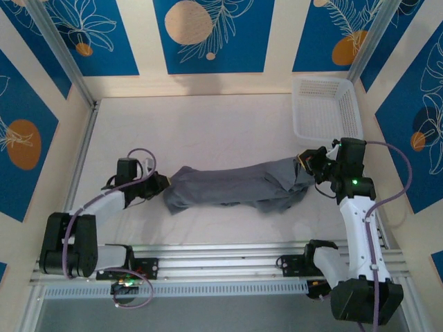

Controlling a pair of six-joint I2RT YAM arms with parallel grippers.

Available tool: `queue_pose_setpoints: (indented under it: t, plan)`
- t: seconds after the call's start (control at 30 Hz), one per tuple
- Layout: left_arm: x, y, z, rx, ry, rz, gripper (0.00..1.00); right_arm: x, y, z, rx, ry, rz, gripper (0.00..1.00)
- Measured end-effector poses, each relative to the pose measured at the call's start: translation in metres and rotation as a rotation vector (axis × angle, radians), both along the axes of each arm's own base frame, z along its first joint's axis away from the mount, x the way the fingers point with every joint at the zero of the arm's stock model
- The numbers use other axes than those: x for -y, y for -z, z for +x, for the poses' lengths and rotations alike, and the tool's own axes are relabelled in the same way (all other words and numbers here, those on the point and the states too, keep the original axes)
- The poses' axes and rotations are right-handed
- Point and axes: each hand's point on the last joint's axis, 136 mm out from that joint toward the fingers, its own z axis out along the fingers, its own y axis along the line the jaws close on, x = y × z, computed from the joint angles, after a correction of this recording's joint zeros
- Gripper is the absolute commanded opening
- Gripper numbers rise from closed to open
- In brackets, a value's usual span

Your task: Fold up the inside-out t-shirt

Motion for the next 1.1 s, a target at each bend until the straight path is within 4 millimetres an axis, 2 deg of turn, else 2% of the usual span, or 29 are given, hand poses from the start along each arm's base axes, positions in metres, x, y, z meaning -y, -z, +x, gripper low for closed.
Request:
queue_pose_setpoints:
  t: [0.1,0.13,0.2,0.23,0.3,0.37,0.43,0.47,0.53,0.57,0.67,0.77,0.9,1.1]
  plan:
    - [0.000,-0.006,0.001,0.011,0.003,0.002,0.00,0.001,-0.005,0.001,0.011,0.006,-0.005,0.00]
    - [-0.001,-0.014,0.004,0.022,0.001,0.003,0.00,0.002,-0.009,0.002,0.016,0.008,-0.007,0.00]
    - [-0.004,-0.048,0.016,0.071,-0.014,0.011,0.00,0.003,-0.028,0.007,0.033,0.016,-0.007,0.00]
    - [-0.006,-0.076,0.028,0.123,-0.019,0.016,0.00,0.004,-0.049,0.014,0.057,0.021,-0.008,0.00]
    - [-0.010,-0.164,0.057,0.296,-0.027,0.040,0.00,0.006,-0.106,0.030,0.153,0.025,-0.015,0.00]
    - [-0.015,-0.285,0.075,0.559,-0.045,0.065,0.00,0.009,-0.189,0.041,0.329,0.038,-0.040,0.00]
    - [-0.021,-0.394,0.061,0.810,-0.066,0.082,0.00,0.011,-0.262,0.032,0.508,0.061,-0.072,0.00]
    - [-0.023,-0.433,0.046,0.909,-0.077,0.092,0.00,0.012,-0.294,0.020,0.588,0.077,-0.087,0.00]
    - [-0.029,-0.488,0.011,1.056,-0.101,0.110,0.00,0.012,-0.348,-0.011,0.733,0.105,-0.116,0.00]
    - [-0.031,-0.505,-0.006,1.105,-0.110,0.121,0.00,0.013,-0.370,-0.027,0.797,0.119,-0.131,0.00]
    - [-0.038,-0.534,-0.050,1.202,-0.137,0.149,0.00,0.013,-0.415,-0.068,0.934,0.153,-0.167,0.00]
    - [-0.046,-0.545,-0.069,1.245,-0.174,0.196,0.00,0.013,-0.444,-0.095,1.021,0.172,-0.203,0.00]
    - [-0.063,-0.551,-0.082,1.257,-0.250,0.296,0.00,0.018,-0.467,-0.108,1.083,0.213,-0.270,0.00]
    - [-0.098,-0.569,-0.100,1.262,-0.418,0.464,0.00,0.026,-0.488,-0.107,1.129,0.255,-0.377,0.00]
